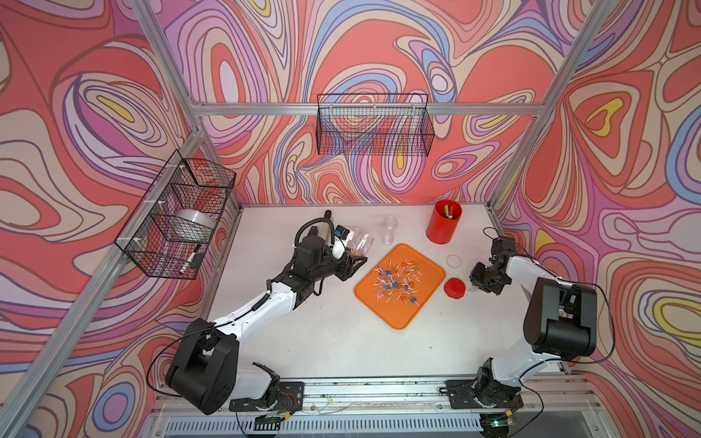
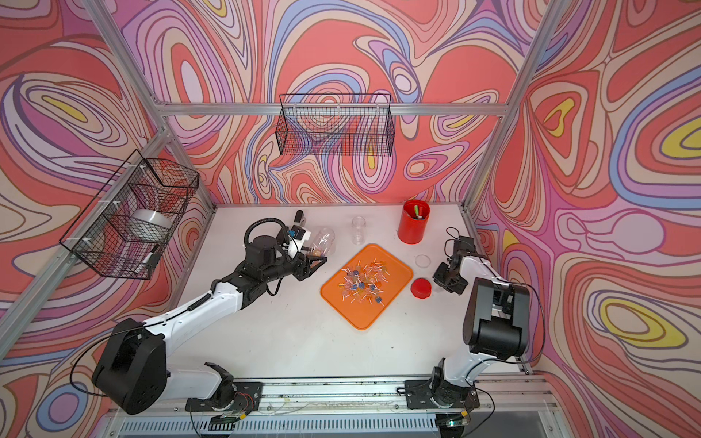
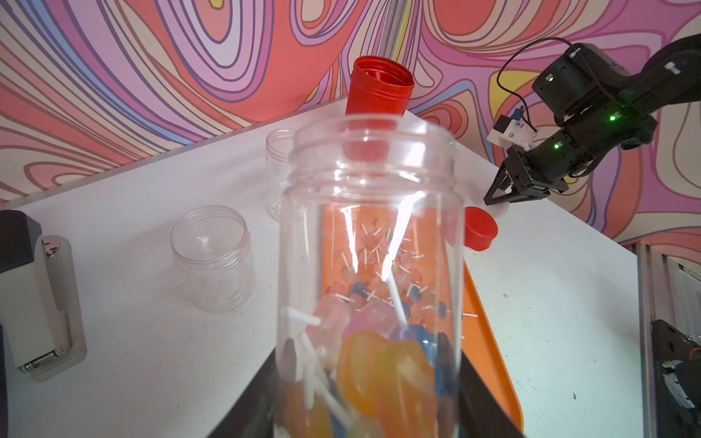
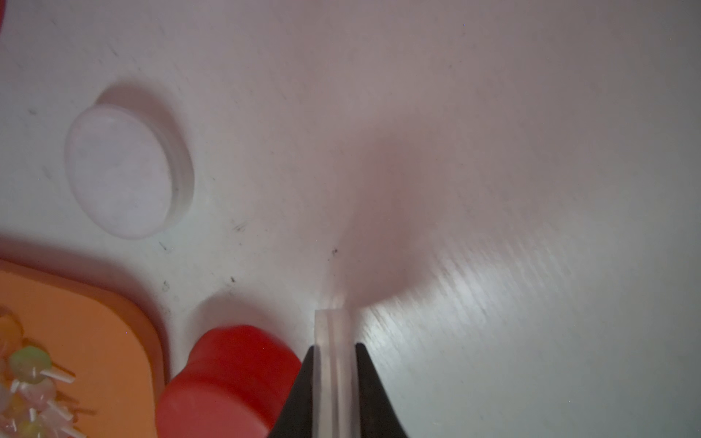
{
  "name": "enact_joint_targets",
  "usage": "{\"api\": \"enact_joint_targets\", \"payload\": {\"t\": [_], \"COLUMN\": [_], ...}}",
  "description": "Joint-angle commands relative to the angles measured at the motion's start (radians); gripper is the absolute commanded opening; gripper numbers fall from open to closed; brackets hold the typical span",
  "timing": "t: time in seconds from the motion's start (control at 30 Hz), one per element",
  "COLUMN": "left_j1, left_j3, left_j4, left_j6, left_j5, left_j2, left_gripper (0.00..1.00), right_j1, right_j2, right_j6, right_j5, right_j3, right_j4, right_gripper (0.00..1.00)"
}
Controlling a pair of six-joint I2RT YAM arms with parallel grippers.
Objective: Pour the candies out of the jar
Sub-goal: Adjust the lid at the center of the board.
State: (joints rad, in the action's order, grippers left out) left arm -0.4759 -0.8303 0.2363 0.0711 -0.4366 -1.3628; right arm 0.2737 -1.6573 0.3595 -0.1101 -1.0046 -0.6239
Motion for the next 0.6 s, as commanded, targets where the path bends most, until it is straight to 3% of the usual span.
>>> {"api": "enact_joint_targets", "payload": {"t": [0.0, 0.2, 0.47, 0.57], "left_j1": [0.004, 0.004, 0.005, 0.005], "left_j3": [-0.001, 0.0, -0.004, -0.01], "left_j4": [0.052, 0.048, 0.04, 0.037], "left_j6": [-0.011, -0.009, -0.013, -0.01], "left_j5": [-0.009, -0.011, -0.008, -0.014], "left_j2": [0.019, 0.026, 0.033, 0.027], "left_gripper": [0.0, 0.0, 0.0, 0.0], "right_j1": [0.002, 0.004, 0.003, 0.004], "right_j2": [-0.016, -0.066, -0.073, -0.05], "right_j6": [0.02, 0.033, 0.038, 0.04], "right_j5": [-0.062, -0.058, 0.011, 0.082], "right_j3": [-0.04, -0.068, -0.078, -0.095], "right_j4": [0.056, 0.109, 0.055, 0.015], "right_gripper": [0.18, 0.19, 0.42, 0.45]}}
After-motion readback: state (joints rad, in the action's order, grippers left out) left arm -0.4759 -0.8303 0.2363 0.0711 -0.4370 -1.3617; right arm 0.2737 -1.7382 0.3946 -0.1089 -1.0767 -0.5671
